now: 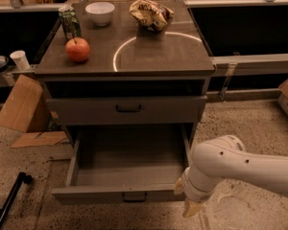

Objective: Close middle drawer

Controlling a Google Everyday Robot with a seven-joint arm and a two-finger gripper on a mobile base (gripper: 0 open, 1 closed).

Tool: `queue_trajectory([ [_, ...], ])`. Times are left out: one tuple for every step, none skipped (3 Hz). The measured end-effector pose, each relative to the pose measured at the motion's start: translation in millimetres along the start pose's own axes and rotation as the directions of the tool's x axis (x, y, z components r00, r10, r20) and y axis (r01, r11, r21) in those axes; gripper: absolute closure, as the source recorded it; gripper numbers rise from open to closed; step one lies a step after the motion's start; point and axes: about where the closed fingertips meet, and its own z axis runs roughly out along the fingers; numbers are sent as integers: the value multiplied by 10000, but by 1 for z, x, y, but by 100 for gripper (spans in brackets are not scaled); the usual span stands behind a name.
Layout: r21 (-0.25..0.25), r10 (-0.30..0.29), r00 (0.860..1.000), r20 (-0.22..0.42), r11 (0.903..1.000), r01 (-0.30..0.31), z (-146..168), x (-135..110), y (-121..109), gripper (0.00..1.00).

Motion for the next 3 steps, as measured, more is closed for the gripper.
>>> queue_trajectory([
  [-636, -260, 9996, -60, 9976, 256, 57, -3, 10, 80],
  [-967, 52, 10000, 72, 9953, -45, 99, 3, 7, 100],
  [-952, 448, 9984, 331, 9946, -414, 125, 12, -11, 100],
])
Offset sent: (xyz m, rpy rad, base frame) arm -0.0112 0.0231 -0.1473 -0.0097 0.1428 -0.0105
